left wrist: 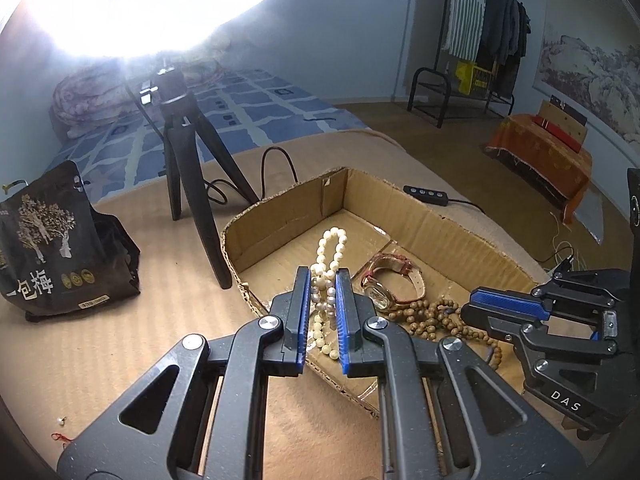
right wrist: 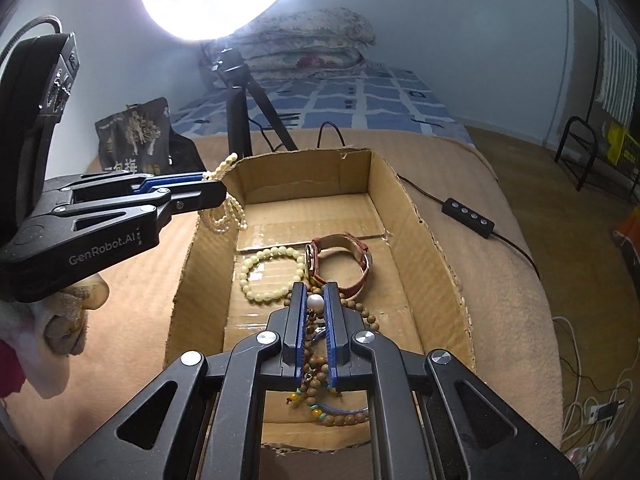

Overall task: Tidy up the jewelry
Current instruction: 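Carry the pearl necklace and loose pearl over the cardboard box with both tools, then open both tools to drop the necklace and pearl into the box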

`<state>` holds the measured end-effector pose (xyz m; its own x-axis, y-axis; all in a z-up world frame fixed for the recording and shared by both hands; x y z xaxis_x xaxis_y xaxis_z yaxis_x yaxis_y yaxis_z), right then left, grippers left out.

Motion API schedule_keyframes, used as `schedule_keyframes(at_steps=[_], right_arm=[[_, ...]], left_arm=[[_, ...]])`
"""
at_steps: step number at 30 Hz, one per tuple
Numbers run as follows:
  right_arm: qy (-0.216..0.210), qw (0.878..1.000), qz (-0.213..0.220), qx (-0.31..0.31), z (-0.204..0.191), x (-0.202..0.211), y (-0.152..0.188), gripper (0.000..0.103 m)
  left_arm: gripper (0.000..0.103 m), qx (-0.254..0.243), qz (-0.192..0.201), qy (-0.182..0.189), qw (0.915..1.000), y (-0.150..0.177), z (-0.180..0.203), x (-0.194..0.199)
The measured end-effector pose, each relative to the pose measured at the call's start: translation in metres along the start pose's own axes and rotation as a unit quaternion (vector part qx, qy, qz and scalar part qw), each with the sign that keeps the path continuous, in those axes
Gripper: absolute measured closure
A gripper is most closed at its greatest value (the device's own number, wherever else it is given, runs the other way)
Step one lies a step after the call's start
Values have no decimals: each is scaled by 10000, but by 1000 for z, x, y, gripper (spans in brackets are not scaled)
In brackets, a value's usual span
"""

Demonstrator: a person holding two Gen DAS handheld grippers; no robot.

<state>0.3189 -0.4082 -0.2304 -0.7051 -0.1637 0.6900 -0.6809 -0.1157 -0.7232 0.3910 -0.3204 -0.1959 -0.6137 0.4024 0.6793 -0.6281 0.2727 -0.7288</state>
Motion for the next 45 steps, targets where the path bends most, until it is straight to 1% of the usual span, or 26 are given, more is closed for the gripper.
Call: schedule_keyframes(at_steps=[5,6,7,8,9,10,16,18,20,24,26,28,30,32,34,35,36,38,45], right_arm=[[42,10000,-5,19,0,-1,2,96],[55,10000,-7,28,0,-1,2,96],[86,10000,-14,47,-1,0,2,89],[95,9999,-13,57,-2,0,2,77],[107,9999,-4,60,-2,1,2,71],[109,9999,16,59,-3,1,2,68],[135,9999,3,35,-5,4,2,67],[147,9999,3,-7,-5,5,2,61],[158,9999,35,-37,-6,7,2,47],[203,9998,54,-54,-8,12,2,44],[248,9997,67,-40,-9,15,2,37],[280,9996,92,-34,-10,17,2,35],[284,9995,96,-41,-11,20,1,35],[316,9994,94,-52,-13,23,0,34],[359,9993,97,-48,-15,26,-1,33],[384,9992,103,-43,-16,28,-1,31],[404,9991,114,-38,-17,29,-1,30],[451,9989,150,-28,-19,34,-2,28],[481,9986,210,6,-32,48,-6,27]], left_arm=[[93,-47,-22,-84,10000,1,0,-2],[86,-54,-35,-102,9999,1,0,-2],[79,-50,-43,-107,9999,1,0,-2],[67,-37,-33,-106,9999,1,0,-1],[66,-24,5,-95,10000,0,0,1],[66,-25,12,-91,10000,0,0,1],[66,-33,51,-135,9999,-1,0,9],[66,-23,65,-136,9999,-2,0,12],[66,-32,89,-151,9998,-2,0,16],[66,-11,108,-176,9998,-3,-1,23],[66,5,114,-174,9998,-3,-1,26],[64,17,137,-176,9997,-3,-2,30],[56,35,180,-187,9997,-5,-3,36],[54,53,219,-191,9996,-6,-3,42],[46,73,232,-203,9995,-6,-4,47],[40,96,249,-201,9994,-7,-5,50],[36,126,279,-188,9994,-7,-6,54],[35,170,308,-190,9992,-7,-9,61],[34,180,304,-262,9990,-2,-19,84]])
Point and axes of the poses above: each gripper's, at about its wrist camera, not at the fingertips, and x roughly against the way its jaws point, z to its right, y to its underside, the point moved 9 cm from there along -x, roughly the way its jaws point, and after that the axes turned 2 degrees about x, right-handed, at the moved point
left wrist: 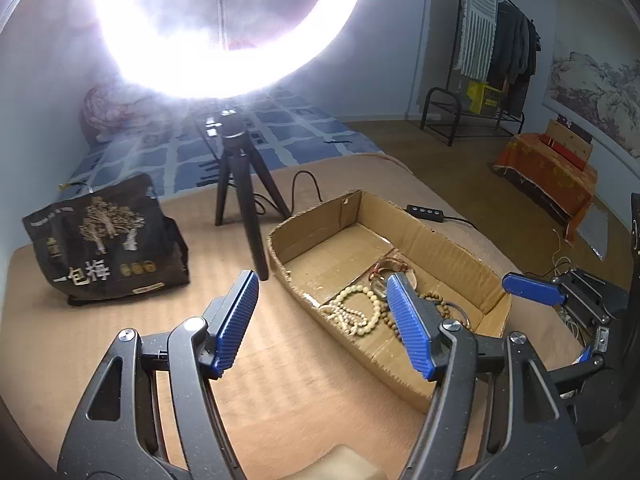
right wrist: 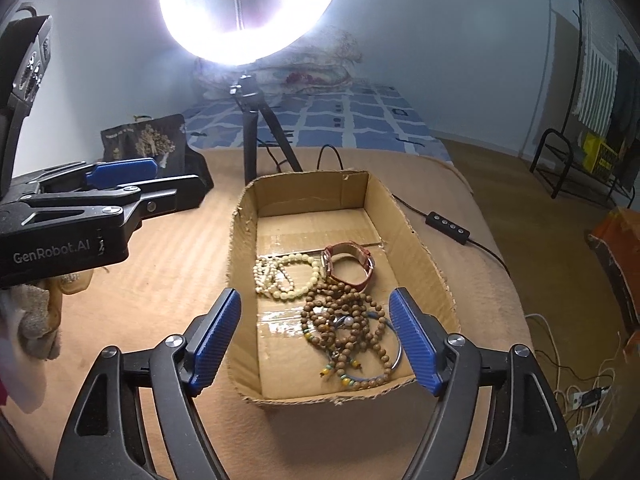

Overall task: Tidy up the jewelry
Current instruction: 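Open both tools to drop the necklace and pearl into the box, then move the right tool toward the green jade pendant on red string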

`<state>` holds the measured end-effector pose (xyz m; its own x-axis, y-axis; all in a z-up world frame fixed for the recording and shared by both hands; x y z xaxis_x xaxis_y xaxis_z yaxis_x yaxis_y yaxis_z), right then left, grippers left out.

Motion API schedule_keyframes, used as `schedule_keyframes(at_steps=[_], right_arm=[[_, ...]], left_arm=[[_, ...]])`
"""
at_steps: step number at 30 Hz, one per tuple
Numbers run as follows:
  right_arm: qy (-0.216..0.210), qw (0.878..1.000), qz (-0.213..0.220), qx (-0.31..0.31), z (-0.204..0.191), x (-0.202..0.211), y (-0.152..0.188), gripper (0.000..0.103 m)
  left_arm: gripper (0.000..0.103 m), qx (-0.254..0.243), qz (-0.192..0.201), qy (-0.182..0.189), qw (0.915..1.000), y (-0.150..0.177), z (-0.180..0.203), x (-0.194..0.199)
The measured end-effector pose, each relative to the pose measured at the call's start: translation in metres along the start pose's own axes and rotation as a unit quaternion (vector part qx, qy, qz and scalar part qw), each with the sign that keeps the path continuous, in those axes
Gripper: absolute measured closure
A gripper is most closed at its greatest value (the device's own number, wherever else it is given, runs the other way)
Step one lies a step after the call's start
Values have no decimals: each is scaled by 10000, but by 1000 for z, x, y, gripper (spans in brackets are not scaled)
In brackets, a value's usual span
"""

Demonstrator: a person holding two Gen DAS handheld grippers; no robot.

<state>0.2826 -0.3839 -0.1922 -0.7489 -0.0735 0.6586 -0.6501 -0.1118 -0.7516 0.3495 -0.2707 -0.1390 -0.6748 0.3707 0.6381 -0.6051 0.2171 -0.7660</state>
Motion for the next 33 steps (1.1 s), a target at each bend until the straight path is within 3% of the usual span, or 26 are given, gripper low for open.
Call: schedule_keyframes(at_steps=[17,33], right_arm=[[-150,9997,129,133,-50,27,-12,26],[-578,9978,271,196,-111,16,-23,26]], left_arm=[[34,-10,272,-474,9985,10,-65,79],[34,718,222,-1281,9889,62,-206,138]])
Point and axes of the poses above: each gripper's, at about its wrist camera, not at the fingertips, and x roughly against the way its jaws point, z to its right, y to its underside, the point moved 9 cm from there along -x, roughly the way its jaws point, and after that the axes turned 2 degrees about x, right-handed, at the moved point
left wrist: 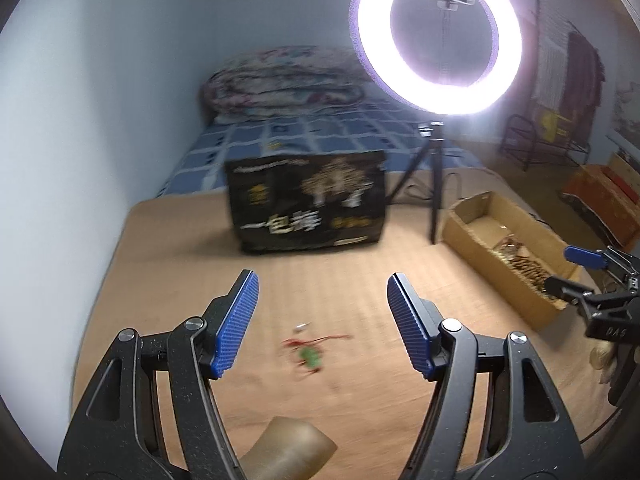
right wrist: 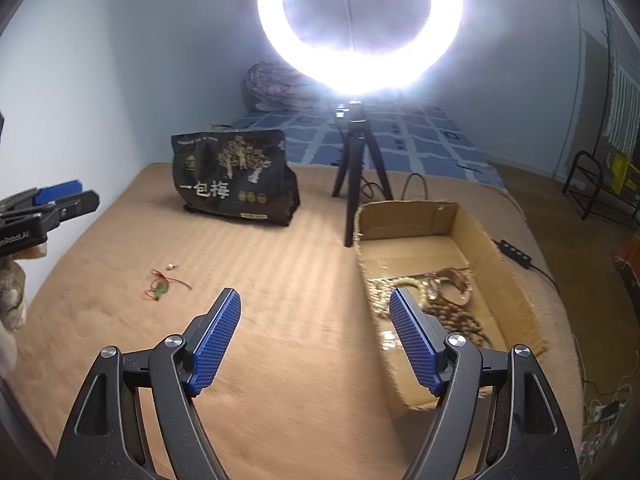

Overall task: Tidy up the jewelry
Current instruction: 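Move the right tool toward the green jade pendant on red string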

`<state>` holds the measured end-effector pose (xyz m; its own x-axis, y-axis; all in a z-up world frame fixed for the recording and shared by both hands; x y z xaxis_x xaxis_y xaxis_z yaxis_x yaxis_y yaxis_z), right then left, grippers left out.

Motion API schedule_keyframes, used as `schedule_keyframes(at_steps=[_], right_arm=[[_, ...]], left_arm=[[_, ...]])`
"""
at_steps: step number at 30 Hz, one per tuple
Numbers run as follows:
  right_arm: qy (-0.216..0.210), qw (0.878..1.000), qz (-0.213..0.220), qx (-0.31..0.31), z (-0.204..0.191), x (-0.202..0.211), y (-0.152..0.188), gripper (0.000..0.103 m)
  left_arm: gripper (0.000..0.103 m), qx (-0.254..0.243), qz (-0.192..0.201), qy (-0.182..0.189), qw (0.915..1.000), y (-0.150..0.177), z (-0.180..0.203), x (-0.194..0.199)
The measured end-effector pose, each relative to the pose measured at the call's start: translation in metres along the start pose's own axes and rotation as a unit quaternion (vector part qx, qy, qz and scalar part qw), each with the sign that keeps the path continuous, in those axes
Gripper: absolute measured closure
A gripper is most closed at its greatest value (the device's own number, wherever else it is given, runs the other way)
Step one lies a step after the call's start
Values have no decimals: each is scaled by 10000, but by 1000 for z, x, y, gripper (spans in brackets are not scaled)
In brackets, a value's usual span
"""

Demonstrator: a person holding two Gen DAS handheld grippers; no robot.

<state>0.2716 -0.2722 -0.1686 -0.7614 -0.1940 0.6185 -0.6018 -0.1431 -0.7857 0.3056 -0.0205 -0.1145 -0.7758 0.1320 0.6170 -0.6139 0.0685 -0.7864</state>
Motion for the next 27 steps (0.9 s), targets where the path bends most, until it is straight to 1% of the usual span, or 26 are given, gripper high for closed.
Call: schedule_keyframes(at_steps=[5,9,16,20,27], right_arm=[[-71,9999,16,117,-19,-13,-4,26],[-204,9993,-64,301,-38,-25,-5,26],[-595,9956,-317,650,-81,-52,2,26],[-851,9912,-505,883,-114,-71,10,26],[-1218,9838,-691,1120,-164,-103,18,26]], left_arm=[[34,265,-171,-158,9994,19,-42,-7],[34,411,-230,-142,9988,29,-62,-14],[34,659,-288,-61,9974,38,-83,-25],[34,678,-342,-49,9971,44,-91,-33],[34,740,-409,-10,9964,53,-104,-48]])
Point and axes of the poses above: each gripper's, at about its wrist camera, not at the fingertips, and x roughly against the way its jaws point, z to its right, y to its underside, the point moved 9 cm from there along -x, roughly the way its jaws point, and after that the axes turned 2 degrees about x, right-handed, at the moved point
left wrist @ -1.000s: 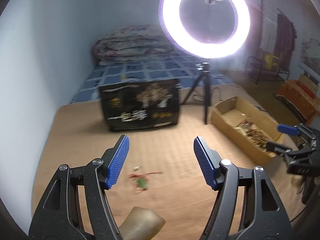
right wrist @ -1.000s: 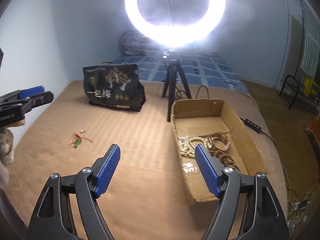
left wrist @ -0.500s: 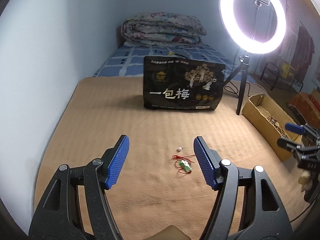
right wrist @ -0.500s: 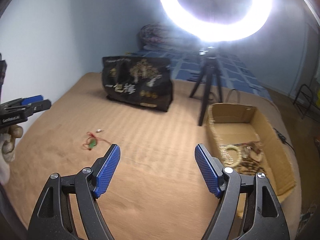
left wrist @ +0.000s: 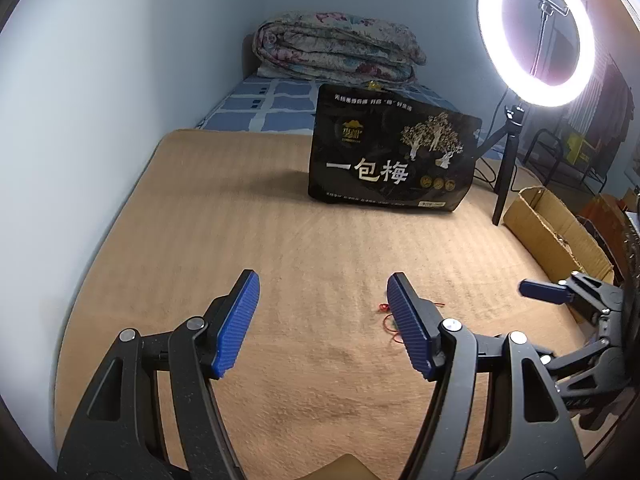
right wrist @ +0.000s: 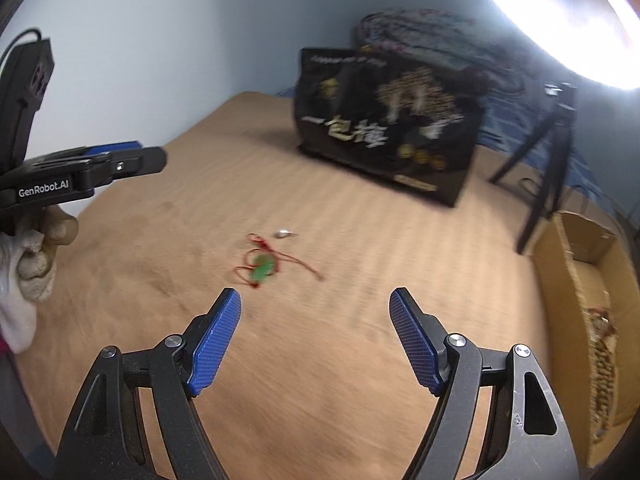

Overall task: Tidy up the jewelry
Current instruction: 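Move the right tool toward the green jade pendant on red string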

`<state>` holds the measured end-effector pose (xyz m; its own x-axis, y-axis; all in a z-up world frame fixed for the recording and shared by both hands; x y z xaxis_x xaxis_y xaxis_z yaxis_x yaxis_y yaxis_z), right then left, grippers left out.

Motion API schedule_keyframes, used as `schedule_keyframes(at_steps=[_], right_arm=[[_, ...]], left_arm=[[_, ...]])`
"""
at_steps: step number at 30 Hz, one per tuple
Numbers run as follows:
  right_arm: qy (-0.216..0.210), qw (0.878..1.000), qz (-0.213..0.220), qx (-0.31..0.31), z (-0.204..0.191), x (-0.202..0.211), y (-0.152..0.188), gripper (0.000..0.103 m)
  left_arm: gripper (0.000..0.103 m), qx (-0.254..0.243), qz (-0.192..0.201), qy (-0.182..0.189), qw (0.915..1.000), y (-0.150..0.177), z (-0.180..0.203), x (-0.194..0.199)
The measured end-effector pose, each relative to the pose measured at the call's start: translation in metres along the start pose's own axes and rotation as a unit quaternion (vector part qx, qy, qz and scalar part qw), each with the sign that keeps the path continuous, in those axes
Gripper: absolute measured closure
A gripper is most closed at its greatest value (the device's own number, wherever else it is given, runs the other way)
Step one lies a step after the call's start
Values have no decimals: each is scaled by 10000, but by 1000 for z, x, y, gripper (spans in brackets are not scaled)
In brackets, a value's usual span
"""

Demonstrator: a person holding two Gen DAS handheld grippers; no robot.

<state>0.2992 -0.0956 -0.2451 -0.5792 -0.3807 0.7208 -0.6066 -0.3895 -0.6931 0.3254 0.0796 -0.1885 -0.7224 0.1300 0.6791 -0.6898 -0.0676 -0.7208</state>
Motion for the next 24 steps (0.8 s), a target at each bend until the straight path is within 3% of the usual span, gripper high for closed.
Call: schedule_keyframes(at_steps=[7,17,24], right_arm=[[-165,9996,-139,171,-26,-38,-8,27],[-167,9987,-411,241,-39,-82,-10,52],[-86,9983,-510,250,-36,-97,-9,57]], left_arm=[[35,-14,-54,68,10000,6,-11,-10],[44,99,-192,195,9996,14,-22,-30],[48,131,-268,272,9992,18,-22,-39]])
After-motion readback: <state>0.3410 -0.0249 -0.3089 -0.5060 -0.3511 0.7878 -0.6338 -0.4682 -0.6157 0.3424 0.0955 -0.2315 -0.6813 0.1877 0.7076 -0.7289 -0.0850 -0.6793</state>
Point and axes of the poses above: each gripper's, at about its wrist camera, not at the fingertips, and x roughly against the way its jaws point, z to its right, y to its underside, the point moved 9 cm from there along -x, roughly the way its jaws point, and after that the axes turned 2 degrees about x, right-handed, at the moved point
